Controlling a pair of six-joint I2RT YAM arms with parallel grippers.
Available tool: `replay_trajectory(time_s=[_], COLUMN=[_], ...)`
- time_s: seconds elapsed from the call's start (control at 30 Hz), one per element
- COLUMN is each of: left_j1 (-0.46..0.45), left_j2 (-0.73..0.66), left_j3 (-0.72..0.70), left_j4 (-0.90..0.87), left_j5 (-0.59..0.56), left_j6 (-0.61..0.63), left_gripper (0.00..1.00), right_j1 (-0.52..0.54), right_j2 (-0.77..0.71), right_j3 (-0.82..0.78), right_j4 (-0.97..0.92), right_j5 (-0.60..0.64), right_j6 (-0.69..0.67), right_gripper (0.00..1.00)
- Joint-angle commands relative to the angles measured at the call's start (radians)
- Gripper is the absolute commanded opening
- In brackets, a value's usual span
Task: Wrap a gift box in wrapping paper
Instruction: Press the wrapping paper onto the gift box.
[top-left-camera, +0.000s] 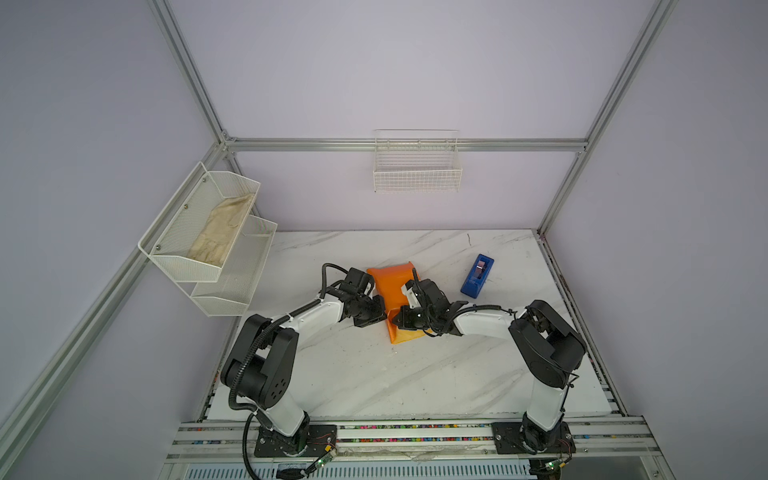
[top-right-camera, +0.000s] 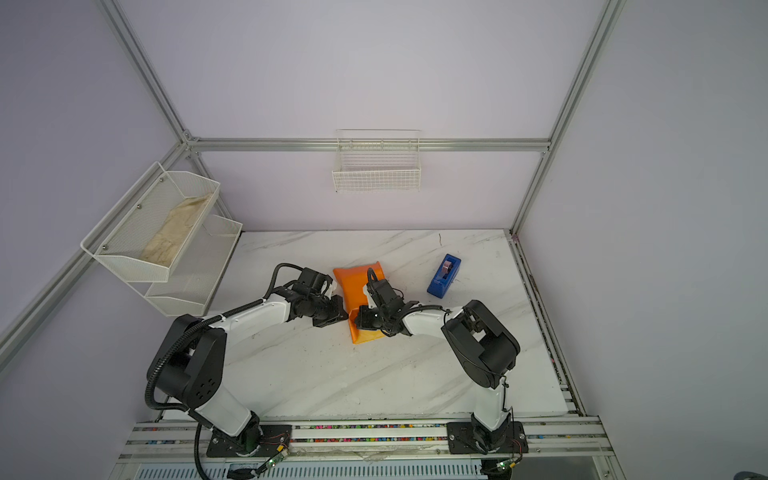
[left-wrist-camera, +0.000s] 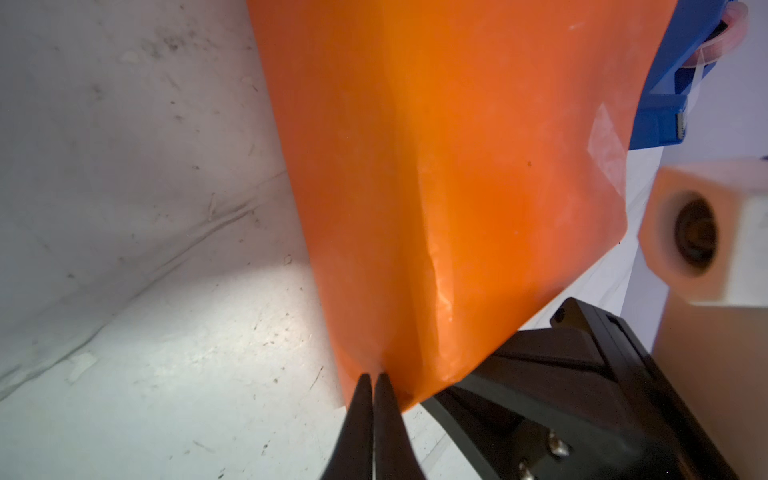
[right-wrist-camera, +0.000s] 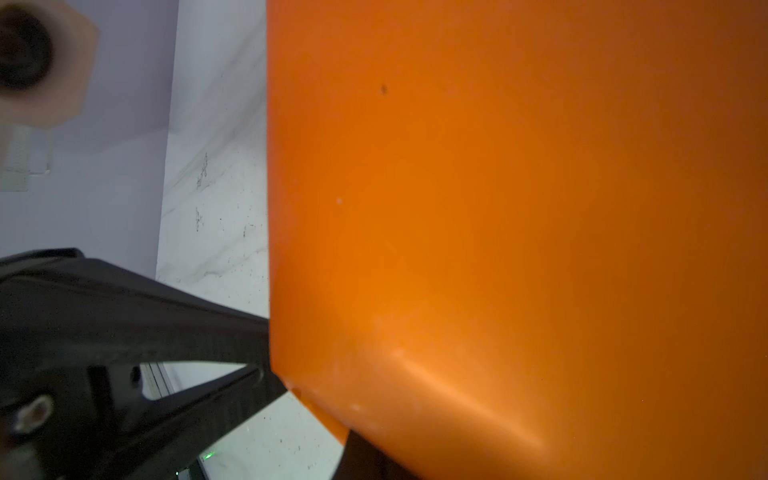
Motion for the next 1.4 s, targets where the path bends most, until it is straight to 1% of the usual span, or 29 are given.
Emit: replay_trajectory(time_s=[0.0, 0.23, 0.33, 0.57, 0.63, 0.87, 0.97, 1.03, 1.13, 1.23, 1.37], left_j1=[-0.012, -0.030, -0.034, -0.035, -0.038, -0.046, -0.047, -0.047, -0.047, -0.048, -0.047], left_j2=[0.009, -0.011, -0.036, -0.025, -0.032, -0.041, -0.044, -0.041, -0.032, -0.026, -0.021], left_j3=[0.019, 0.002, -0.008, 0.004, 0.004, -0.007, -0.020, -0.027, -0.029, -0.034, -0.038], left_j4=[0.039, 0.048, 0.049, 0.044, 0.042, 0.039, 0.037, 0.037, 0.039, 0.053, 0.065], left_j5=[0.035, 0.037, 0.023, 0.030, 0.030, 0.029, 0.020, 0.016, 0.017, 0.021, 0.031], left_j6=[-0.020, -0.049, -0.063, -0.065, -0.069, -0.089, -0.096, -0.099, -0.103, -0.115, -0.125], left_gripper=[0.06, 0.05, 0.05, 0.05, 0.05, 0.05, 0.05, 0.05, 0.05, 0.05, 0.05], right_j1=[-0.001, -0.001, -0.001, -0.002, -0.004, -0.005, -0.005, -0.010, -0.019, -0.032, -0.053], right_j2=[0.010, 0.014, -0.014, -0.080, -0.096, -0.098, -0.144, -0.181, -0.199, -0.188, -0.132], right_j3=[0.023, 0.033, 0.031, 0.029, 0.023, 0.046, 0.045, 0.037, 0.065, 0.094, 0.117], right_j4=[0.021, 0.004, -0.017, -0.101, -0.111, -0.122, -0.160, -0.163, -0.179, -0.183, -0.179], right_j5=[-0.001, 0.010, 0.042, 0.159, 0.173, 0.135, 0.147, 0.138, 0.115, 0.111, 0.098], right_j6=[0.011, 0.008, 0.008, 0.012, 0.011, -0.020, -0.027, -0.027, -0.023, -0.033, -0.055], right_gripper=[0.01, 0.00, 0.00, 0.00, 0.00, 0.00, 0.00, 0.00, 0.00, 0.00, 0.00])
